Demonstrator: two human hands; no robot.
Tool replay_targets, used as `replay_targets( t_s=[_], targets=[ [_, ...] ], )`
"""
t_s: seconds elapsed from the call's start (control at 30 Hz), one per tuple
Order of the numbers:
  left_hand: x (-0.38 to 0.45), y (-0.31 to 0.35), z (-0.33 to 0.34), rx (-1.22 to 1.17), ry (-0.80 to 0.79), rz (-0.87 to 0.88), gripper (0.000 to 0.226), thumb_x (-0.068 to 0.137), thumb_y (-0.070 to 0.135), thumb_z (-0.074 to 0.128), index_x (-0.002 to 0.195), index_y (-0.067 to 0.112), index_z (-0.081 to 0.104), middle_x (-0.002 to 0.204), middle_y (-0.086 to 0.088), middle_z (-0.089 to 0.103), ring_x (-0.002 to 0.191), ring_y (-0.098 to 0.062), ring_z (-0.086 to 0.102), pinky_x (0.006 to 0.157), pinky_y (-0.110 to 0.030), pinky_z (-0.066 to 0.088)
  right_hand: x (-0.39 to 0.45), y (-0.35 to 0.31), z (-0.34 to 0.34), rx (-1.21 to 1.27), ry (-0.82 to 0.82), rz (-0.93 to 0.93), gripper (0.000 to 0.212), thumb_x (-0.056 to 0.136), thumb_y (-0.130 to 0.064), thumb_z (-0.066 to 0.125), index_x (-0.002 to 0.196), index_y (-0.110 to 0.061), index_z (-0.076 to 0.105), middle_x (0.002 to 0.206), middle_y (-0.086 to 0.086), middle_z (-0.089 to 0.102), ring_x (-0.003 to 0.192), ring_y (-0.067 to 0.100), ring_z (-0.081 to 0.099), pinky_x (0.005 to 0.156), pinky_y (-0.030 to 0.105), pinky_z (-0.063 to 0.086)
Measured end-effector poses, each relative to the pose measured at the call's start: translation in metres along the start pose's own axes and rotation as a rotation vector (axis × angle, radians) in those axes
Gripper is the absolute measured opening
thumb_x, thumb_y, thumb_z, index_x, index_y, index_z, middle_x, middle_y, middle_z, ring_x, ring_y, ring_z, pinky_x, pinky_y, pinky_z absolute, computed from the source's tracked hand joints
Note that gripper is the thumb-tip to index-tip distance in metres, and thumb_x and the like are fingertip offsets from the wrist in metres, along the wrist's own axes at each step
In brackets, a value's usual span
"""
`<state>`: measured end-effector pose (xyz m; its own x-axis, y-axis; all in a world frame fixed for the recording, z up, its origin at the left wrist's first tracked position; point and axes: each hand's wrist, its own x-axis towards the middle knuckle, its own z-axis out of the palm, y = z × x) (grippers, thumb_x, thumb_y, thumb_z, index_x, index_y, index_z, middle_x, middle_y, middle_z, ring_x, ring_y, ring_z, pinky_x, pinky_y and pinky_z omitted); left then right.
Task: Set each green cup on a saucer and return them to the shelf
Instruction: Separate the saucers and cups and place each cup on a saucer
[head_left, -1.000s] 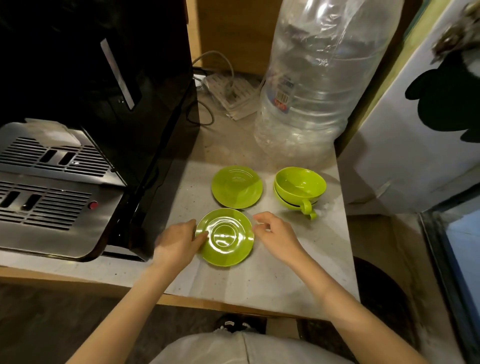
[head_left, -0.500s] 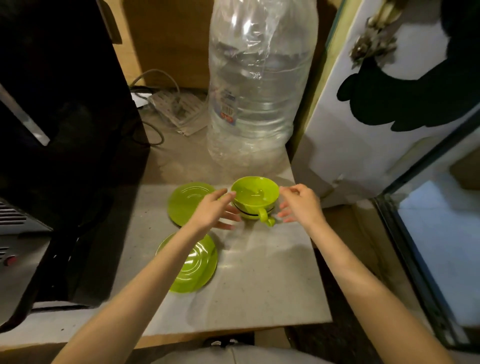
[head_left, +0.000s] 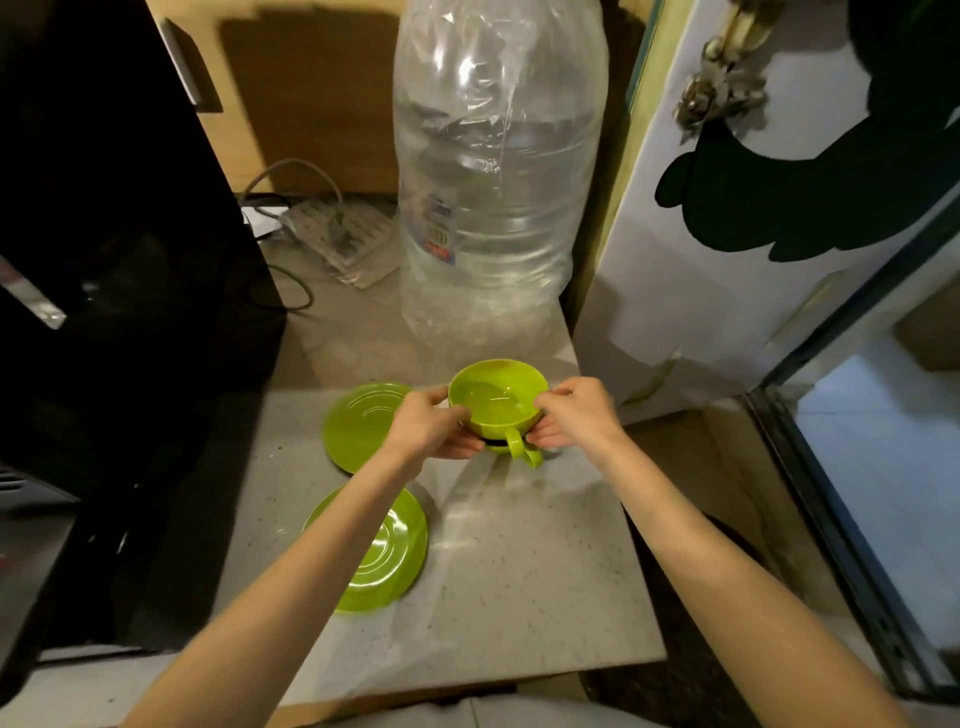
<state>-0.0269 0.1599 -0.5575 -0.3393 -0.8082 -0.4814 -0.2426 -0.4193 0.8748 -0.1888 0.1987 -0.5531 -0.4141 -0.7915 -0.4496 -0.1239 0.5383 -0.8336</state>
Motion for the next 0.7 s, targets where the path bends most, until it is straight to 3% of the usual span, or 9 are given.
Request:
replay_targets(
  t_s=[0.1, 0.27, 0.43, 0.57, 0.63, 0.7],
  targets=[
    [-0.004, 0.006, -0.006, -0.054, 0.031, 0.031, 0.038, 0.086, 0.001, 0.048, 0.124, 0.003, 0.048, 0.039, -0.002, 0.064, 0.038, -0.012, 0.063, 0.043, -0.022, 0.054, -0.002, -0.012, 0.002, 0.028, -0.002, -0.034, 0.022, 0.081, -0.001, 0.053, 0.061, -0.008, 0.050, 0.055, 0.021, 0.060, 0.046, 0.027, 0.064, 0.058, 0.038, 0.059],
    [-0.015, 0.014, -0.030, -0.120, 0.119, 0.107, 0.048, 0.086, 0.002, 0.051, 0.133, 0.008, 0.041, 0.048, -0.006, 0.066, 0.040, -0.011, 0.064, 0.045, -0.023, 0.054, -0.002, -0.029, 0.021, 0.109, -0.044, -0.097, 0.017, 0.084, 0.001, 0.054, 0.075, -0.013, 0.047, 0.056, 0.020, 0.058, 0.030, 0.012, 0.060, 0.038, 0.023, 0.054],
    [-0.022, 0.002, -0.061, -0.178, 0.255, 0.109, 0.058, 0.086, 0.001, 0.053, 0.139, 0.011, 0.033, 0.067, -0.016, 0.063, 0.039, -0.010, 0.063, 0.045, -0.022, 0.055, -0.001, -0.032, 0.061, 0.109, -0.104, -0.145, 0.018, 0.086, -0.002, 0.056, 0.101, -0.007, 0.047, 0.067, 0.017, 0.062, 0.034, 0.008, 0.060, 0.044, 0.023, 0.056],
    [-0.026, -0.017, -0.081, -0.228, 0.339, 0.078, 0.060, 0.086, -0.002, 0.052, 0.140, 0.012, 0.031, 0.055, -0.012, 0.065, 0.035, -0.008, 0.061, 0.041, -0.019, 0.052, 0.001, -0.027, 0.094, 0.062, -0.163, -0.115, 0.032, 0.088, -0.001, 0.053, 0.119, 0.003, 0.046, 0.070, 0.013, 0.060, 0.030, 0.004, 0.058, 0.039, 0.019, 0.053],
    [-0.024, -0.027, -0.089, -0.251, 0.362, 0.036, 0.060, 0.086, -0.002, 0.052, 0.140, 0.013, 0.030, 0.044, -0.006, 0.065, 0.033, -0.009, 0.060, 0.040, -0.019, 0.051, 0.000, -0.024, 0.106, 0.027, -0.186, -0.099, 0.034, 0.088, -0.001, 0.053, 0.121, 0.003, 0.046, 0.079, 0.017, 0.061, 0.041, 0.013, 0.065, 0.044, 0.022, 0.055],
    [-0.022, -0.036, -0.094, -0.245, 0.394, -0.008, 0.061, 0.086, 0.000, 0.054, 0.140, 0.015, 0.032, 0.055, -0.012, 0.066, 0.036, -0.009, 0.061, 0.040, -0.019, 0.052, -0.002, -0.023, 0.115, -0.010, -0.197, -0.086, 0.030, 0.089, 0.000, 0.052, 0.118, 0.003, 0.048, 0.092, 0.025, 0.063, 0.070, 0.034, 0.071, 0.061, 0.035, 0.059]
  ],
)
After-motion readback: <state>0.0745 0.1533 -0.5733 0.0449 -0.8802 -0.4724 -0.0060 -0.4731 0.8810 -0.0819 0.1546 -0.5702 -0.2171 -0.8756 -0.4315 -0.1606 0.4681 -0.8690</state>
